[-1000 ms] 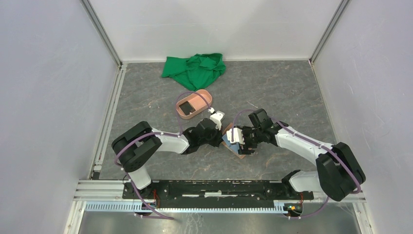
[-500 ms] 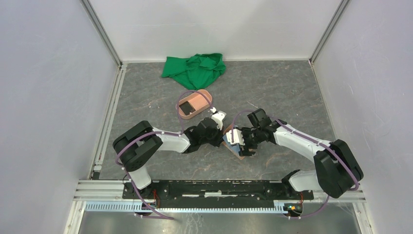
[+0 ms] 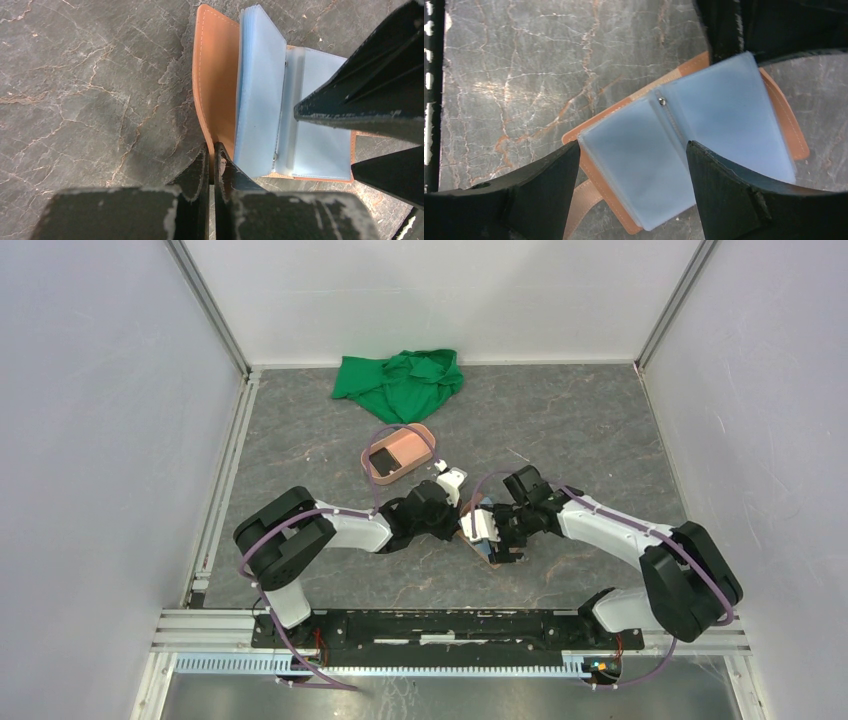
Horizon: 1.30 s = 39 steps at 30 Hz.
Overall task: Put the credit cards into the card holder
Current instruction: Open the card holder at the center of the board, then turn over the card slot in the card holder.
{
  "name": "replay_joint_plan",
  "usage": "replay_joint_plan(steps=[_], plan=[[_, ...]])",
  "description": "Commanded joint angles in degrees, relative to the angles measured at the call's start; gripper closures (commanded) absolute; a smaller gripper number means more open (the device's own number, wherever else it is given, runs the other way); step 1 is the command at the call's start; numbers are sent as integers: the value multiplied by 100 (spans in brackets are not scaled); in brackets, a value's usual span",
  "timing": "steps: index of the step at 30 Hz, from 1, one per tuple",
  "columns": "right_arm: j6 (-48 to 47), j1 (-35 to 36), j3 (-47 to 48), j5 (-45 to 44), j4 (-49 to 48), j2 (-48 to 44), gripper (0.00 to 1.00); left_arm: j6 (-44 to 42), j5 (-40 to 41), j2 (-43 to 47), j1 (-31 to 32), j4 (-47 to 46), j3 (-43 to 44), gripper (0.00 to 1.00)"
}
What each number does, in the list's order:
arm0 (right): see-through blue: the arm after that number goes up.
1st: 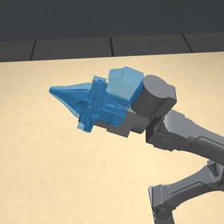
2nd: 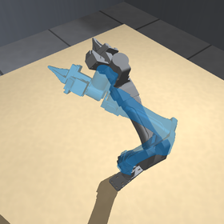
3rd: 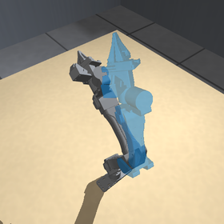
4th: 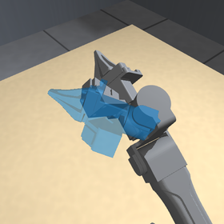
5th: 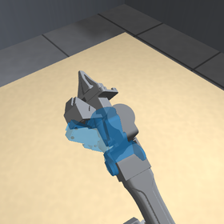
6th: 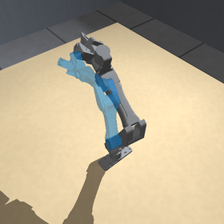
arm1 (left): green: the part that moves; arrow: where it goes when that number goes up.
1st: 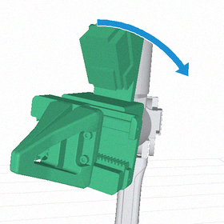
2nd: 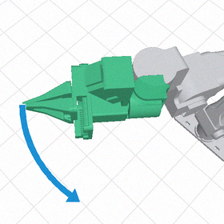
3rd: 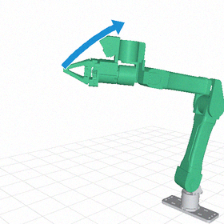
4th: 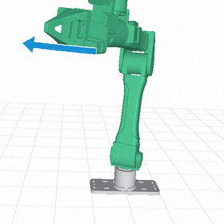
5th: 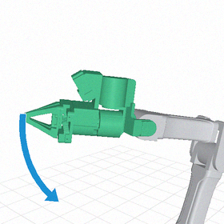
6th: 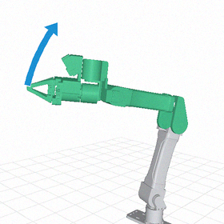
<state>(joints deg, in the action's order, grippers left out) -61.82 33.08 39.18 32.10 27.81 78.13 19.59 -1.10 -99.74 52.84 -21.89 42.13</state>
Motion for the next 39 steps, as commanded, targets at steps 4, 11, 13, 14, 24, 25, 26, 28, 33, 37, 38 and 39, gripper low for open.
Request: replay_joint_plan(steps=[4, 11, 13, 14, 24, 25, 26, 28, 33, 37, 38, 39], plan=[[-128, 126, -26, 2, 71, 53, 15, -329, -122, -152, 33, 242, 60, 98], [383, 125, -59, -500, -502, -78, 20, -332, -189, -177, 33, 220, 59, 98], [448, 123, -59, -511, -564, -187, 23, -350, -205, -176, 33, 225, 54, 98], [487, 119, -68, -524, -602, -252, 24, -359, -207, -177, 32, 228, 50, 98], [916, 66, -309, -931, -1261, -720, 34, -398, -268, -225, 36, 255, 86, 98], [970, 67, -322, -1013, -1334, -711, 35, -396, -275, -229, 34, 263, 93, 98], [1023, 60, -323, -1089, -1392, -698, 37, -404, -281, -237, 34, 264, 110, 98], [1112, 67, -310, -1189, -1458, -662, 40, -412, -294, -252, 33, 272, 124, 98], [1209, 51, -296, -1130, -1524, -671, 43, -467, -295, -288, 33, 320, 170, 98], [1249, 5, -297, -957, -1547, -804, 34, -502, -298, -299, 33, 352, 182, 98], [1252, -13, -294, -932, -1543, -815, 33, -512, -300, -305, 33, 356, 188, 98], [1252, -29, -289, -898, -1546, -833, 32, -517, -289, -308, 33, 360, 190, 98]])
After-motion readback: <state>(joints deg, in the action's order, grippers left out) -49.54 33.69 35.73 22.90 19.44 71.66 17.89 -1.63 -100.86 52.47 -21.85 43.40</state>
